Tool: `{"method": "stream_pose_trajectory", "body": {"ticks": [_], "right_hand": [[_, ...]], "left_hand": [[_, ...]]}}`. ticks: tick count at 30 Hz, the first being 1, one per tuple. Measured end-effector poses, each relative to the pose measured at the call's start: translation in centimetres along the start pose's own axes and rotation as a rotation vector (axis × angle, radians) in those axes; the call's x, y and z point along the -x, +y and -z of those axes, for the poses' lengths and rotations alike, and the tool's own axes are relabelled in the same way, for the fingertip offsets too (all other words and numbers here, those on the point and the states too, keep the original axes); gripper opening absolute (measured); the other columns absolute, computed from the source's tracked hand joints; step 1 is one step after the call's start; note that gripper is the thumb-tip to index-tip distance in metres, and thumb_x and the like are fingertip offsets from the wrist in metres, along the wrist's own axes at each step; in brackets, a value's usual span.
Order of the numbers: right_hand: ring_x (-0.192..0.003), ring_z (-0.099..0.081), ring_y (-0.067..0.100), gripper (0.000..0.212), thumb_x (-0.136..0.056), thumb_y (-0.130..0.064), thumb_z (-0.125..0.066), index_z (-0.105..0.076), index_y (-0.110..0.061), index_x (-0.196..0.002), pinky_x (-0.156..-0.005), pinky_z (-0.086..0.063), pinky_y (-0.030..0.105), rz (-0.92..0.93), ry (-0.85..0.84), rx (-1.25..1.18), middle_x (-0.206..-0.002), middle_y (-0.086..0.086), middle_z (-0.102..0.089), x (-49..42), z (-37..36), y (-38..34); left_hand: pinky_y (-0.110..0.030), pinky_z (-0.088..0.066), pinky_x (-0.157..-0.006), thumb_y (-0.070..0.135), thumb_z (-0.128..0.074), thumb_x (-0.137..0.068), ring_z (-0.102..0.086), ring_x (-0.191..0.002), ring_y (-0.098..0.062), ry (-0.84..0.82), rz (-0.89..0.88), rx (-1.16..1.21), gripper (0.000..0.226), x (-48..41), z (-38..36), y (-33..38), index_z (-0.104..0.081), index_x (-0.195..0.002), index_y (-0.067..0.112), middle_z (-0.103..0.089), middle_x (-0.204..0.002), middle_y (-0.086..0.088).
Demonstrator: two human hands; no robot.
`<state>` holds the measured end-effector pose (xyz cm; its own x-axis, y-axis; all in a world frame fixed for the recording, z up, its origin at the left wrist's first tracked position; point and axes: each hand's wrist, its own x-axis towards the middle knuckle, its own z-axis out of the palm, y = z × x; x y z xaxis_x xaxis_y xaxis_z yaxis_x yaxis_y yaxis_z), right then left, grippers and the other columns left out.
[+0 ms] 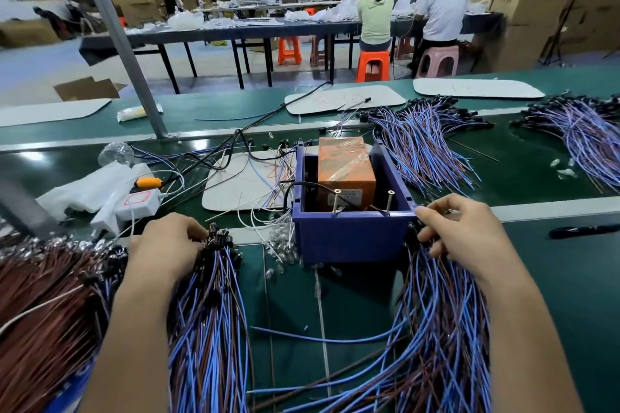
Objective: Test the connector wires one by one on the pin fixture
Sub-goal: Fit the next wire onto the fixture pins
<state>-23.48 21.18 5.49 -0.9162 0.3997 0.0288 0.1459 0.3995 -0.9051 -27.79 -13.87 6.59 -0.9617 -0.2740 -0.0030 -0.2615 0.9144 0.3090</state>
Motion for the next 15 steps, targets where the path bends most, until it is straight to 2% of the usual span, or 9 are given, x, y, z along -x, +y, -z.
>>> {"method": "stream_pose_trajectory", "body": {"ticks": [2,5,11,15], "right_hand": [[-0.040,-0.055,0.010,0.015,-0.088,-0.030,-0.066,-0.061,-0.017,-0.082,-0.045,-0.037,0.021,-0.009,-0.009,-0.015,-0.060,-0.001,-0.070,0.0,0.3,0.1],[-0.039,-0.055,0.010,0.015,-0.089,-0.029,-0.065,-0.061,-0.017,-0.083,-0.044,-0.038,0.022,-0.021,-0.016,-0.029,-0.060,0.000,-0.070,0.0,0.6,0.3],[-0.041,-0.055,0.011,0.016,-0.089,-0.030,-0.065,-0.062,-0.015,-0.083,-0.047,-0.038,0.023,-0.012,-0.040,-0.019,-0.061,0.000,-0.070,0.0,0.4,0.2],[-0.041,-0.055,0.012,0.017,-0.089,-0.029,-0.066,-0.062,-0.013,-0.083,-0.046,-0.038,0.022,0.005,-0.032,-0.012,-0.060,0.002,-0.070,0.0,0.1,0.1]], "left_hand": [[-0.035,-0.031,-0.090,0.022,-0.064,-0.090,-0.055,-0.110,-0.022,-0.010,0.032,-0.088,0.020,0.2,0.3,-0.3,-0.067,-0.101,0.038,-0.064,-0.095,0.007],[-0.035,-0.036,-0.096,0.016,-0.063,-0.089,-0.056,-0.113,-0.022,-0.024,0.041,-0.074,0.030,0.0,0.7,-0.9,-0.065,-0.111,0.035,-0.068,-0.109,0.005],[-0.039,-0.042,-0.097,0.019,-0.070,-0.086,-0.058,-0.101,-0.021,-0.037,-0.008,0.011,0.021,0.3,1.3,-0.7,-0.066,-0.103,0.032,-0.062,-0.087,0.009],[-0.036,-0.046,-0.093,0.007,-0.073,-0.081,-0.060,-0.096,-0.022,-0.063,-0.062,0.093,0.029,0.6,1.6,-0.7,-0.068,-0.107,0.021,-0.063,-0.091,0.001]]}}
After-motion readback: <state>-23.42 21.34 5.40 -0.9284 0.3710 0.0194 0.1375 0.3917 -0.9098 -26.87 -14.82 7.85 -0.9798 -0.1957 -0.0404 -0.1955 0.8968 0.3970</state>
